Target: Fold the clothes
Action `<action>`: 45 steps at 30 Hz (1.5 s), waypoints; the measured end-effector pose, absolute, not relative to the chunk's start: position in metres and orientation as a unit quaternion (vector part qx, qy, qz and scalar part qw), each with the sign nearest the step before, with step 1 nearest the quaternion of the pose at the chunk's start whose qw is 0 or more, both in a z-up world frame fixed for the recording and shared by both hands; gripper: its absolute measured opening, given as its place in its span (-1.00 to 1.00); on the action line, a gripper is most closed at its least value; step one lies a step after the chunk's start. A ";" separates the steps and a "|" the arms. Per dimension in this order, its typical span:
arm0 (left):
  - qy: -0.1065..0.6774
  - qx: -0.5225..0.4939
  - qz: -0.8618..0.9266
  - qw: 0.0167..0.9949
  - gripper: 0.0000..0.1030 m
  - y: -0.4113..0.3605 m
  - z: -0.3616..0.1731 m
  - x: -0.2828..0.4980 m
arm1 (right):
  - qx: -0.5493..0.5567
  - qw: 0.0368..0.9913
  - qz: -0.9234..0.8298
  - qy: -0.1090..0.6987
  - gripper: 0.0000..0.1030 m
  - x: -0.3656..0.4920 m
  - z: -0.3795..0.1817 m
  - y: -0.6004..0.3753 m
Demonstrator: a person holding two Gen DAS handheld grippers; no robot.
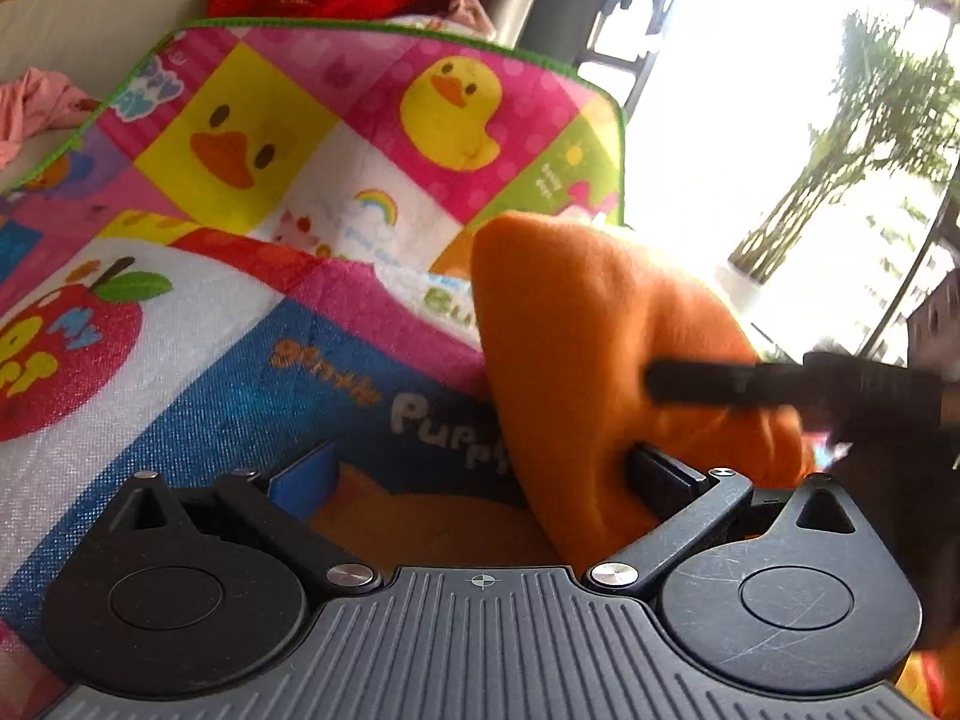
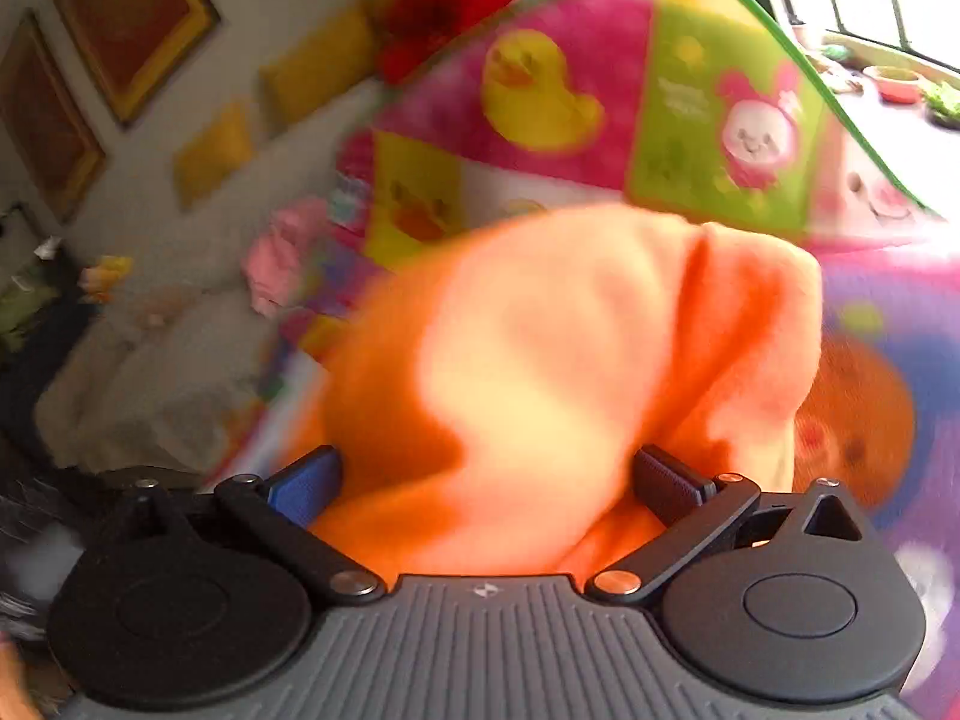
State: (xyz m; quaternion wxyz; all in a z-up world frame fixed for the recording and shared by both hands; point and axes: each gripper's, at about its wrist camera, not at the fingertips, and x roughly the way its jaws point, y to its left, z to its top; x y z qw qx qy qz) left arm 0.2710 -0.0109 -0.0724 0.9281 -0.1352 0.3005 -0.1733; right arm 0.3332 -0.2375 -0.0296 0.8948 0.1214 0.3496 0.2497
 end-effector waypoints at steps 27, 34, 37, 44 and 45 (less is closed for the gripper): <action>0.309 -0.131 -0.169 0.927 1.00 -0.013 -0.063 0.273 | -0.019 0.951 0.171 0.257 1.00 0.261 -0.037 -0.239; 0.227 -0.117 -0.319 0.913 1.00 -0.048 0.018 0.281 | -0.018 0.956 0.171 0.237 1.00 0.253 -0.034 -0.242; 0.273 -0.157 -0.367 0.875 1.00 -0.065 0.022 0.321 | -0.021 0.955 0.183 0.231 1.00 0.248 -0.032 -0.244; 0.391 -0.258 -0.326 0.822 1.00 -0.062 -0.027 0.403 | -0.036 0.960 0.211 0.179 1.00 0.235 0.004 -0.279; 0.391 -0.267 -0.326 0.818 1.00 -0.058 -0.030 0.407 | -0.041 0.963 0.202 0.173 1.00 0.238 0.009 -0.285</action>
